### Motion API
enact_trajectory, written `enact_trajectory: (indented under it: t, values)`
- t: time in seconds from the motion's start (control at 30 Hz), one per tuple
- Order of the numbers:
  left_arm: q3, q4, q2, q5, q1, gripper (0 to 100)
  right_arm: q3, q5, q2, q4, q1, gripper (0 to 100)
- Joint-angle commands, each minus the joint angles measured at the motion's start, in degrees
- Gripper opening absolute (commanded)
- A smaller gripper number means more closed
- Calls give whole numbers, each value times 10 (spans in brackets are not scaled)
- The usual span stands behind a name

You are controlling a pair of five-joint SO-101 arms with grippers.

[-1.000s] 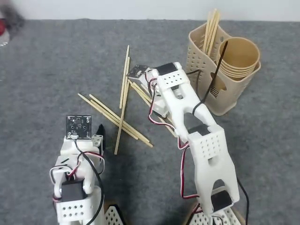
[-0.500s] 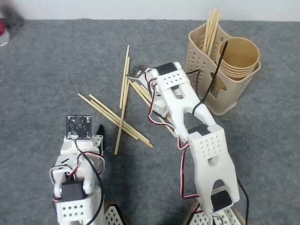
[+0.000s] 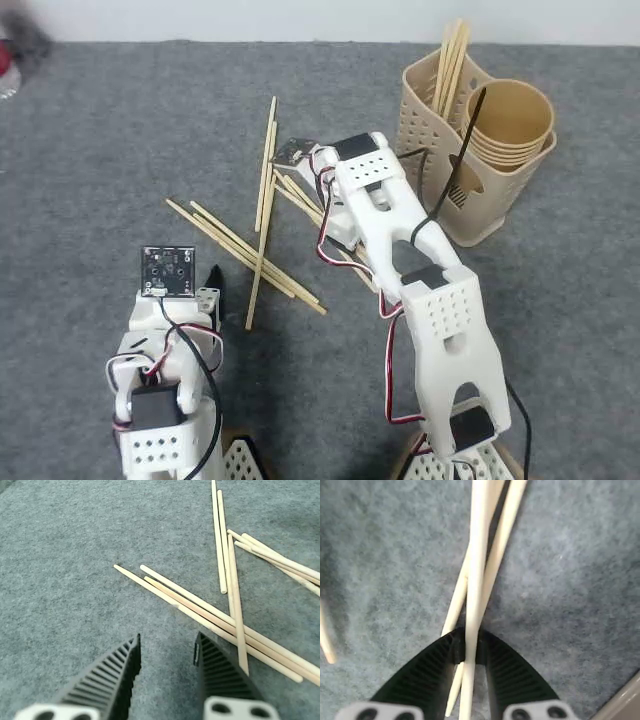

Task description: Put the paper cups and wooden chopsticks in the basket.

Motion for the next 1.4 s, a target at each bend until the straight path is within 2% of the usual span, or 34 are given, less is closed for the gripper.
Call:
enact_trajectory:
  t: [0.0,0.23,0.77,1.07,1.17,1.37]
  values:
    - [-4,-4,-11,-1,4,170,-29,8,-41,0,-3,27]
    - [-4,-4,-11,-1,4,170,-30,8,-55,4,-2,26]
    - [-4,-4,-11,-1,4,170,-29,5,-279,35,-1,7]
    - [-4,-4,-11,-1,4,170,-93,-33,-519,-80,14,7]
    - [-4,-4,-11,-1,4,170,-91,-51,-560,-129,48,7]
    - [-4,-4,-11,-1,4,170,-91,-150,-558,-262,128,7]
